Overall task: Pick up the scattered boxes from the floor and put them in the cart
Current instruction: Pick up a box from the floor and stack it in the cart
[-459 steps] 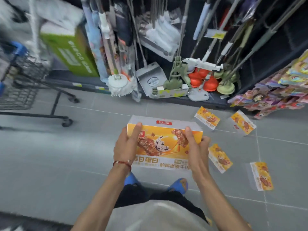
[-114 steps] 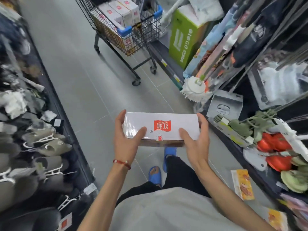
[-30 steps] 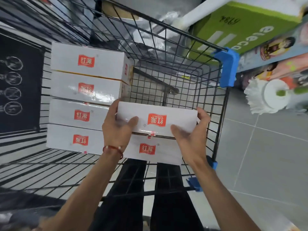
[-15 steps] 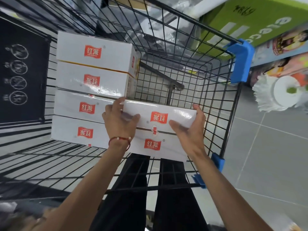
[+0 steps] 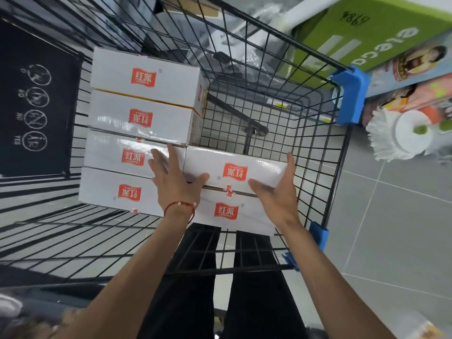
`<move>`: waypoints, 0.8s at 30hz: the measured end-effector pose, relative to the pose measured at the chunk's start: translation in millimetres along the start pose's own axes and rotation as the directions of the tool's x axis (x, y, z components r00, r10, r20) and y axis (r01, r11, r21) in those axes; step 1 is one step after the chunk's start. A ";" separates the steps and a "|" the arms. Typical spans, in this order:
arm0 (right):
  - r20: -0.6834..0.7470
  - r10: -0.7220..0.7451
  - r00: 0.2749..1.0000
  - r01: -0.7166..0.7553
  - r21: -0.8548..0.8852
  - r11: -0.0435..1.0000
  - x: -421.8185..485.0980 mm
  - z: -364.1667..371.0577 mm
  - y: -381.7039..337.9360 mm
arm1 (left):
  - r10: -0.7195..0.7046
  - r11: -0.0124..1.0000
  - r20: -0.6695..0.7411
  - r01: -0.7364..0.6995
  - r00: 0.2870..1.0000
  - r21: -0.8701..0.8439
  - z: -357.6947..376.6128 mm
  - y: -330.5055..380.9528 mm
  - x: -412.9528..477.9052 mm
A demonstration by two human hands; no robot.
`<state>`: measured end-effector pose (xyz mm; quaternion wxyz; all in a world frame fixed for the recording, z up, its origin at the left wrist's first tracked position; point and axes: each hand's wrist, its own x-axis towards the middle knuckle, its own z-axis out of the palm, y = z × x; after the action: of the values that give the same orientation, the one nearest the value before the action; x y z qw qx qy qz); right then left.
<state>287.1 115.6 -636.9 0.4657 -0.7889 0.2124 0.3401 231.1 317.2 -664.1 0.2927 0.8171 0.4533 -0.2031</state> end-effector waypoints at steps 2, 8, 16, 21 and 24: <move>0.021 0.018 1.000 -0.019 0.012 1.000 -1.9 1.2 0.9 | 0.004 1.000 0.009 -0.004 1.000 0.004 -1.0 -2.1 -1.6; -0.005 0.020 1.000 -0.020 0.029 0.999 -17.0 -3.8 -0.1 | 0.015 0.999 0.069 -0.012 0.998 -0.034 -13.4 2.2 -6.6; -0.142 -0.060 0.988 0.081 0.143 0.986 -79.3 -31.2 0.7 | 0.057 0.993 0.063 -0.050 0.996 -0.104 -38.9 16.9 -59.1; -0.260 -0.165 0.951 0.226 0.223 0.948 -127.5 -74.1 11.8 | 0.190 0.967 0.004 -0.186 0.982 -0.173 -42.5 36.1 -118.3; -0.321 -0.177 0.930 0.266 0.261 0.928 -140.8 -95.8 26.2 | 0.227 0.949 -0.017 -0.225 0.974 -0.223 -43.3 49.6 -152.0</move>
<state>206.9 21.5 -516.9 0.5791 -0.7695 0.2366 0.1284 199.6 230.6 -526.4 0.4058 0.8245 0.3757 -0.1195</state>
